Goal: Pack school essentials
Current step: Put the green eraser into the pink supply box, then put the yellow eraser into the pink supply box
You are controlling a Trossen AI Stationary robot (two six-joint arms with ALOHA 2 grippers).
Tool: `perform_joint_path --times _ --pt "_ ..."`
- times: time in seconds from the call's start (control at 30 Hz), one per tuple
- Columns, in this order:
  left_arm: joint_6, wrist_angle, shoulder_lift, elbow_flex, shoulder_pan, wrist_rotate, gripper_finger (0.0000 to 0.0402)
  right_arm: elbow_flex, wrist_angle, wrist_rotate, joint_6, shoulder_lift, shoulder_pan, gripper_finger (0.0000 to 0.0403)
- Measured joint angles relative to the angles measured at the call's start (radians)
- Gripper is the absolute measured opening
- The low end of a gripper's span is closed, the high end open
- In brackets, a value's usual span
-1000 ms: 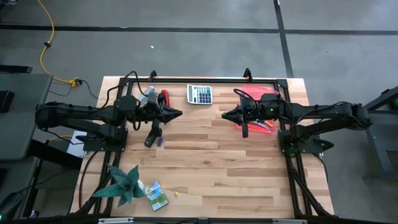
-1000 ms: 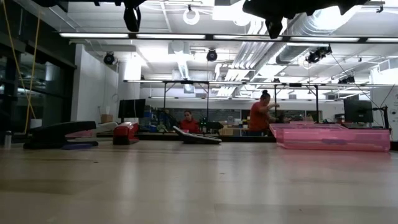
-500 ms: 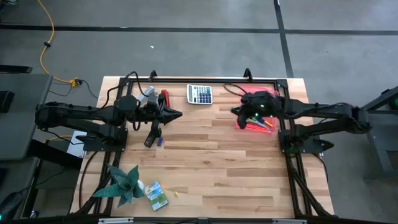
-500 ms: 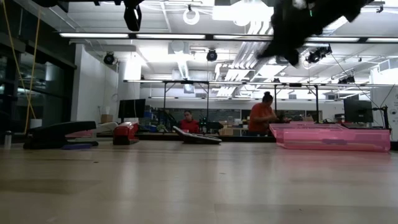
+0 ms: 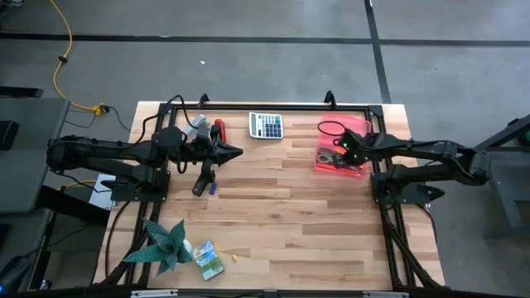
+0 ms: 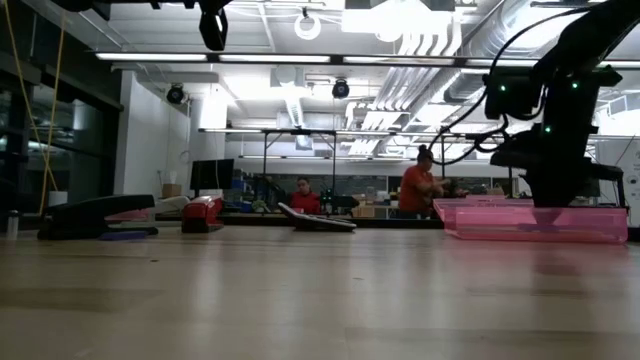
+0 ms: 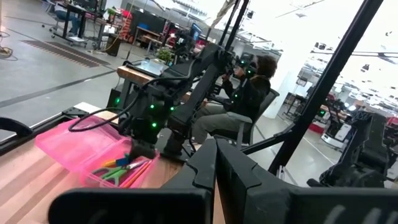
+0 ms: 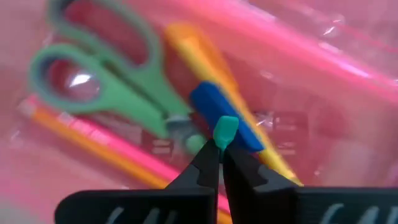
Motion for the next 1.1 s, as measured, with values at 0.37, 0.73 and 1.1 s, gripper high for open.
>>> perform_joint_path --times 0.37,0.73,1.1 --pt "-0.014 0.002 0.0 0.0 0.0 0.003 0.0 0.011 -0.047 0.108 0.216 -0.004 -0.006 0.0" --pt "-0.019 0.002 0.0 0.0 0.0 0.008 0.0 0.046 -0.064 0.082 0.164 -0.004 -0.004 0.0046" --pt "-0.007 0.0 -0.003 0.0 0.0 0.008 0.0 0.116 -0.127 0.085 0.015 -0.076 0.049 0.0186"
